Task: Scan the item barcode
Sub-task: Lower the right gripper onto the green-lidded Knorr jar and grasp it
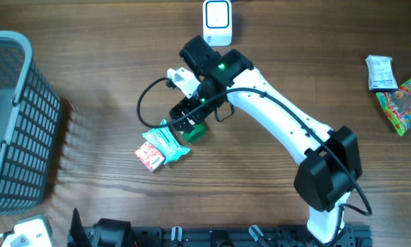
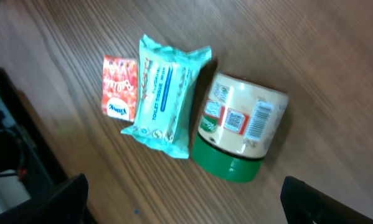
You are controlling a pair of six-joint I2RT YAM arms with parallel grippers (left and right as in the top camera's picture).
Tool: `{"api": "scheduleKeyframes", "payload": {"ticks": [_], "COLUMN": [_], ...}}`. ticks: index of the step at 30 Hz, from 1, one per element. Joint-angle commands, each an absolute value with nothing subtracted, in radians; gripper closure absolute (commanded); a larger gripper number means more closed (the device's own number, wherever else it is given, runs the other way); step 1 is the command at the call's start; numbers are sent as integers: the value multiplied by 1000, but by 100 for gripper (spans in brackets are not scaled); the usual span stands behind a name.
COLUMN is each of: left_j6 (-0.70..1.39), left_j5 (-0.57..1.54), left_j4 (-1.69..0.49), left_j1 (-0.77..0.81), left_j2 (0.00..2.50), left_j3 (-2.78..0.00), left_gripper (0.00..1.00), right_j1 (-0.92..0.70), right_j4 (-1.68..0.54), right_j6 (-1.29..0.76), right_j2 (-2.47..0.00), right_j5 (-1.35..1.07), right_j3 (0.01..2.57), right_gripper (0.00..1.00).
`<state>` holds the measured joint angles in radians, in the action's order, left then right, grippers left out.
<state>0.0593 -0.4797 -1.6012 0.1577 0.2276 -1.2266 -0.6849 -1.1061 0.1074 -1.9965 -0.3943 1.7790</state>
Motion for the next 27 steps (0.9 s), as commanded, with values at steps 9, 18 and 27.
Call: {"api": "scheduleKeyframes", "payload": {"ticks": [9,18,27], "left_j6": [68,68,68], "left_j5": [-472,-472,-472], "left_j4": [-1599,-1599,-1599], "left_j1": [155,155,155], "left_j2": [216,216,216], "left_j3": [-1225,-1225,-1225], "left_gripper": [0,0,0], "right_j1": [-594,-593,-595], "right_j4": [-859,-850,-847], "right_j6": [23,-26,-27], "right_j2": [-2019,-2202,-2236], "right_j5": [-612,-606,-668], "right_j3": [1555,1555,1555], "right_gripper": [0,0,17]}}
